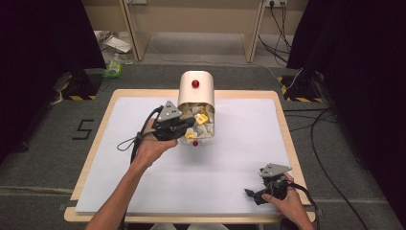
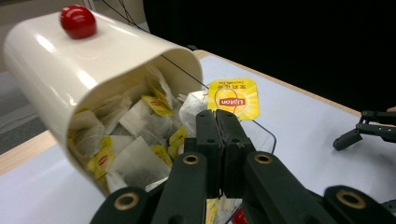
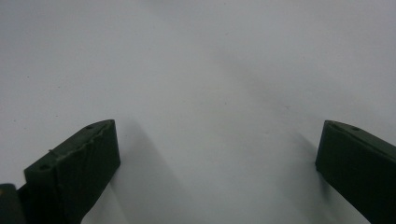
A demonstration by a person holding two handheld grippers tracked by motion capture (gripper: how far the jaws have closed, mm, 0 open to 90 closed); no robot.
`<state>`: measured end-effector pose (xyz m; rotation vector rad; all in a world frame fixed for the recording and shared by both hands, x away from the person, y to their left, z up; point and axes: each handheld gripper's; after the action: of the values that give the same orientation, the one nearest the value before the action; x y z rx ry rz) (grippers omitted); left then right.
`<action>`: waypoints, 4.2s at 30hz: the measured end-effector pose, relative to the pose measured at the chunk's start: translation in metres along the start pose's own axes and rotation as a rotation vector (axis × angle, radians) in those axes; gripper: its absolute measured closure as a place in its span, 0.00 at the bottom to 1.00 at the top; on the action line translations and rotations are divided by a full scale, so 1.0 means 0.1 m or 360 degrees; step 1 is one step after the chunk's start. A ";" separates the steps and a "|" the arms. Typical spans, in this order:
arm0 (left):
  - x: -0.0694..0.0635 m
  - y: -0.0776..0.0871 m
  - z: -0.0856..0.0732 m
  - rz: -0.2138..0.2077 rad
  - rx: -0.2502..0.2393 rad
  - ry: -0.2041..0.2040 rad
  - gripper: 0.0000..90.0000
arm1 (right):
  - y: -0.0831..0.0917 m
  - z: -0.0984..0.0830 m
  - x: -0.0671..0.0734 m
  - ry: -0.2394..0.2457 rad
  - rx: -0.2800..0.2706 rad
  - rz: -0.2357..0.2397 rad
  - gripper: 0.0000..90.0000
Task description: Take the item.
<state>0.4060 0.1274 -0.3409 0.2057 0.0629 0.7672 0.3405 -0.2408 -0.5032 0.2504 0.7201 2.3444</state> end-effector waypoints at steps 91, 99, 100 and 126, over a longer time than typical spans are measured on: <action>0.58 1.30 -1.30 0.0371 -0.0001 0.0320 0.92 | 0.00 0.00 0.00 0.0008 0.0000 0.0001 0.00; 0.57 1.31 -1.25 0.0370 -0.0034 0.0317 0.81 | 0.00 0.00 0.00 0.0003 0.0001 0.0000 0.00; 0.56 1.30 -1.23 0.0366 -0.0036 0.0313 0.80 | 0.00 0.00 0.00 0.0004 0.0001 0.0000 0.00; 0.32 1.26 -1.17 0.0252 0.0006 0.0299 0.36 | 0.00 0.00 0.00 0.0007 0.0001 0.0002 0.00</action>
<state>0.3277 0.2572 -0.4289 0.1424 0.2282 0.9431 0.3408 -0.2411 -0.5032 0.2463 0.7232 2.3465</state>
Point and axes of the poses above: each handheld gripper's, and its own axes: y roughly backward along the jaws, z roughly out of its top, x roughly to its left, and after that the axes turned 12 degrees about -x, right-handed
